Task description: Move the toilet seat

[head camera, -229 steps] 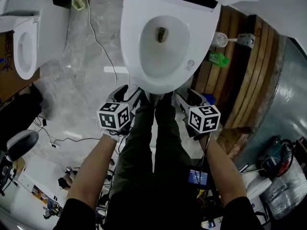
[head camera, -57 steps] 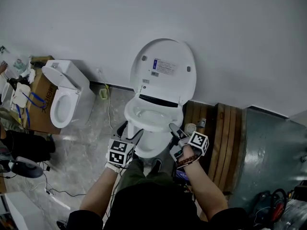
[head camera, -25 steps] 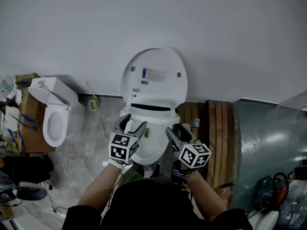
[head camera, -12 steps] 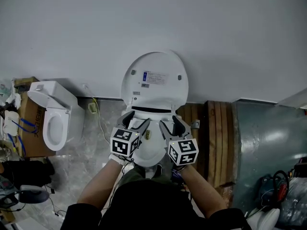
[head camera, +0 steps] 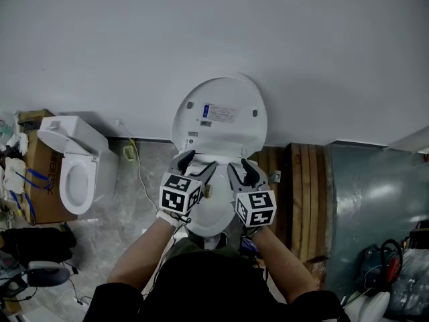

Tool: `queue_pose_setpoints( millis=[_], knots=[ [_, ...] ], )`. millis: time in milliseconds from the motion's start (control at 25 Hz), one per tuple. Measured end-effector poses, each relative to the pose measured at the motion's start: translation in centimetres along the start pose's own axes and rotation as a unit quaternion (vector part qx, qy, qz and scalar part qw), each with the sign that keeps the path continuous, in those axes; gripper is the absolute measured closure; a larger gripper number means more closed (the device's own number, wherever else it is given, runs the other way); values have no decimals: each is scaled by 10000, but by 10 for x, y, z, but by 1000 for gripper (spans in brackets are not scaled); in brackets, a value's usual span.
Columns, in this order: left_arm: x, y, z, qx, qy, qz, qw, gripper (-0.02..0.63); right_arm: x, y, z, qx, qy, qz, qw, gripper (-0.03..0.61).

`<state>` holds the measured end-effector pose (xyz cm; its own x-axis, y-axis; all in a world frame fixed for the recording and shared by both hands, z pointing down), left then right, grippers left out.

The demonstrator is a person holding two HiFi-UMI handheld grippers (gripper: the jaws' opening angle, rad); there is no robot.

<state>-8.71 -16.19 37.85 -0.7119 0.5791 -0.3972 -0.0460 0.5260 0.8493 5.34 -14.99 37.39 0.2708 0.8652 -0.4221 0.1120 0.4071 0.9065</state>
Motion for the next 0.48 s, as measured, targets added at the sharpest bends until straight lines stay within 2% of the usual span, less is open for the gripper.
queue_pose_setpoints(
  millis=[480],
  knots=[
    [-16,-22,-19,27,172,88,9998,307,-23,-14,7,-54,175,73,9998,390]
  ],
)
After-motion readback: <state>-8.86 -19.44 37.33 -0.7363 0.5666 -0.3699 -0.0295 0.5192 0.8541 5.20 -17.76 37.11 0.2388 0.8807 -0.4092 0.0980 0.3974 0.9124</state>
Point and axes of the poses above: the fingertips, and each gripper's own axes: x backward along the fingers, z to its right, y out of its underside, the point moved 5 cm from there along x, backward along the fingers, and after that the axes turned 14 degrees about y, right-handed, at the moved point
